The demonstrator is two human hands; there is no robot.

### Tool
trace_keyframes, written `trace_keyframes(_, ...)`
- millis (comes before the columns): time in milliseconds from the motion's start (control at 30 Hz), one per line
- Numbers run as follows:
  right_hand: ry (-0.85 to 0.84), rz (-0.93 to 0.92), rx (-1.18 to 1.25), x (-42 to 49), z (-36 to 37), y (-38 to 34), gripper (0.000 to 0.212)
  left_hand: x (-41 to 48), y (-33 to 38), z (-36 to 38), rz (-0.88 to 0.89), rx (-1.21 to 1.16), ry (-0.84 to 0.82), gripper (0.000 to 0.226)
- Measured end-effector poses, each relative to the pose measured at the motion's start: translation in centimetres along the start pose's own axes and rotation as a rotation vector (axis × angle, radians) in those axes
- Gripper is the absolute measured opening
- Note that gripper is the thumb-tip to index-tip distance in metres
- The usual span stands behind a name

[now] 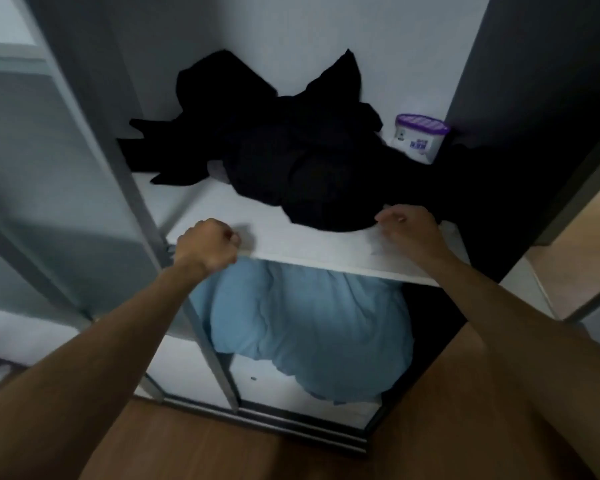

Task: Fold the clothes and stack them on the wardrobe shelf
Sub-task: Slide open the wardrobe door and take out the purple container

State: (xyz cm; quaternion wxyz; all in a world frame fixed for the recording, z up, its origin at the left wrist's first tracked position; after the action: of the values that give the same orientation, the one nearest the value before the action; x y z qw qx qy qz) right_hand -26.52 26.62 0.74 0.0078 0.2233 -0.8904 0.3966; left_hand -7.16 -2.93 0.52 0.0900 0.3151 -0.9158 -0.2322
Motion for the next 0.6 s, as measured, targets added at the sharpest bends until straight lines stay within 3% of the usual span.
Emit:
trace_keyframes(100,0.124,0.099,0.275,2.3,-1.6,-1.0,0.023,2.6,7.1,1.2,0.235,-0.286,0.040,0.024)
trace_keyframes(267,0.276,0.223,0.551,6.8,-4.7,-1.3,0.018,10.2,18.1,4.2,0.459,-0.649,-0.070,0.015)
trace_keyframes(467,0.351,0.375,0.593,14.8,-6.2,1.7,0.026,22.7,28.1,8.7,0.568,-0.724,-0.165,0.009)
trace_keyframes(600,0.330,0.554,0.561,21.5,-4.8,3.5,0.046,29.4,33.7,11.5,0.510,-0.721,-0.298,0.034)
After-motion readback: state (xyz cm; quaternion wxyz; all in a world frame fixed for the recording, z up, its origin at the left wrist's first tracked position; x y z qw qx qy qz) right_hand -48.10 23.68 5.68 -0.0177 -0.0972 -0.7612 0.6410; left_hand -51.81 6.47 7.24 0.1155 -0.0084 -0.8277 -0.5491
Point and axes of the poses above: each hand's wrist, its own x-axis towards the middle knuckle, its own z-axis out of the palm, y = z × x, the point moved 1 cm from there along x, towards the middle knuckle, and after that the axes turned 8 degrees about -x, right-handed, at the moved point
